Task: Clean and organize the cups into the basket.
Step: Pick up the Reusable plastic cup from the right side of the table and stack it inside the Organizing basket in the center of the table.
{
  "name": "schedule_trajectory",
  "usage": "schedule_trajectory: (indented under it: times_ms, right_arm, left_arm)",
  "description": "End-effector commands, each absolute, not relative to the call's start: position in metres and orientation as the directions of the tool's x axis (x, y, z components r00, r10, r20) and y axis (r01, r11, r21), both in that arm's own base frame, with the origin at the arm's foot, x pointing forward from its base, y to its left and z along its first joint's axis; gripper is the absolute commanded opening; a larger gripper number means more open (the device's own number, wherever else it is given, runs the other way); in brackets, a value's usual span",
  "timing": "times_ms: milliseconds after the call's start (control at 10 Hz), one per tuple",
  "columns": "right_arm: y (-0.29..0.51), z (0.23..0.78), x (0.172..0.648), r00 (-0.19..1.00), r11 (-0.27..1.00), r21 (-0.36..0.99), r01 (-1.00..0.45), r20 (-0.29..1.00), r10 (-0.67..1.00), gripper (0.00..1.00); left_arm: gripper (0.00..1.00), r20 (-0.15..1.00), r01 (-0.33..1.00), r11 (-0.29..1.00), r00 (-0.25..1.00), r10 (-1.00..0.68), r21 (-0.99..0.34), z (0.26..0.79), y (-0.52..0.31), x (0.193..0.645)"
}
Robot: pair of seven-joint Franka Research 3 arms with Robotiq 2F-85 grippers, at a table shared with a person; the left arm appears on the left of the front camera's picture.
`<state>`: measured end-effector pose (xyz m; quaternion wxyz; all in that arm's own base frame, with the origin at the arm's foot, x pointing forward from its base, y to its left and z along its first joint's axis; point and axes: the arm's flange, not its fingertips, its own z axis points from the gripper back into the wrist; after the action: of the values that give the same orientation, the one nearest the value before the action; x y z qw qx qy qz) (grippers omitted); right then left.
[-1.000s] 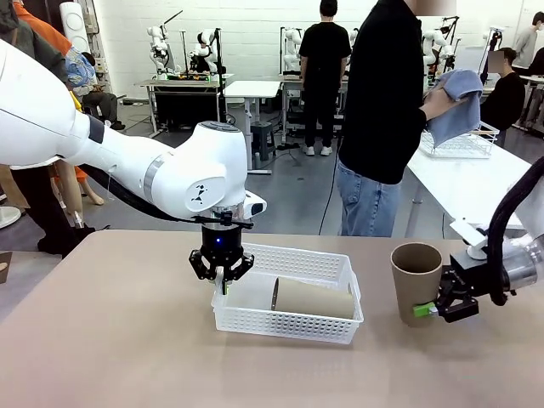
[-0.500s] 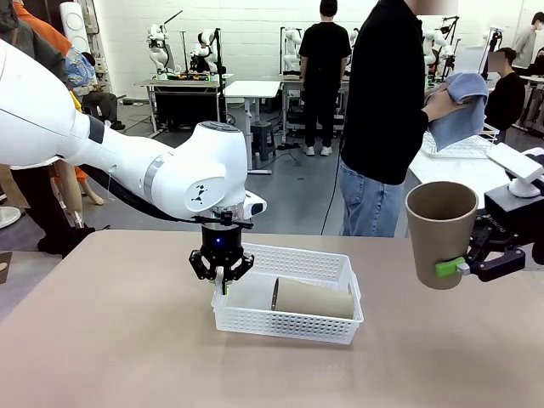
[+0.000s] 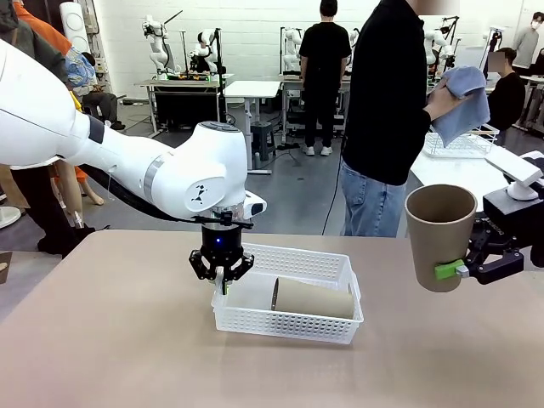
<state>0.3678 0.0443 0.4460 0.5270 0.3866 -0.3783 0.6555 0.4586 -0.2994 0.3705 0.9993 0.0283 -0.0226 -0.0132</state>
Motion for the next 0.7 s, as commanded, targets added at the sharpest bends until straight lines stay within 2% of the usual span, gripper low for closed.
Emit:
schedule_trajectory:
  times_ms: [0, 200, 300, 600]
  right_arm:
    - [0.071, 0.460, 0.380, -0.129, -0.093, -0.097, -0.991, 0.879, 0.458, 0.81]
    - [0.128, 0.471, 0.426, -0.031, -0.015, -0.027, -1.000, 0.841, 0.540, 0.81]
    - [0.148, 0.467, 0.450, 0.019, -0.007, 0.027, -1.000, 0.852, 0.523, 0.81]
    - [0.184, 0.442, 0.507, 0.121, 0.115, 0.069, -0.991, 0.832, 0.541, 0.81]
  left_arm:
    - [0.00, 0.050, 0.021, 0.998, 0.998, -0.024, 0.060, 0.373, -0.300, 0.458]
    - [0.00, 0.050, 0.021, 0.998, 0.998, -0.024, 0.060, 0.373, -0.300, 0.458]
    - [0.00, 0.050, 0.021, 0.998, 0.998, -0.024, 0.060, 0.373, -0.300, 0.458]
    - [0.00, 0.050, 0.021, 0.998, 0.998, -0.024, 0.060, 0.373, -0.300, 0.458]
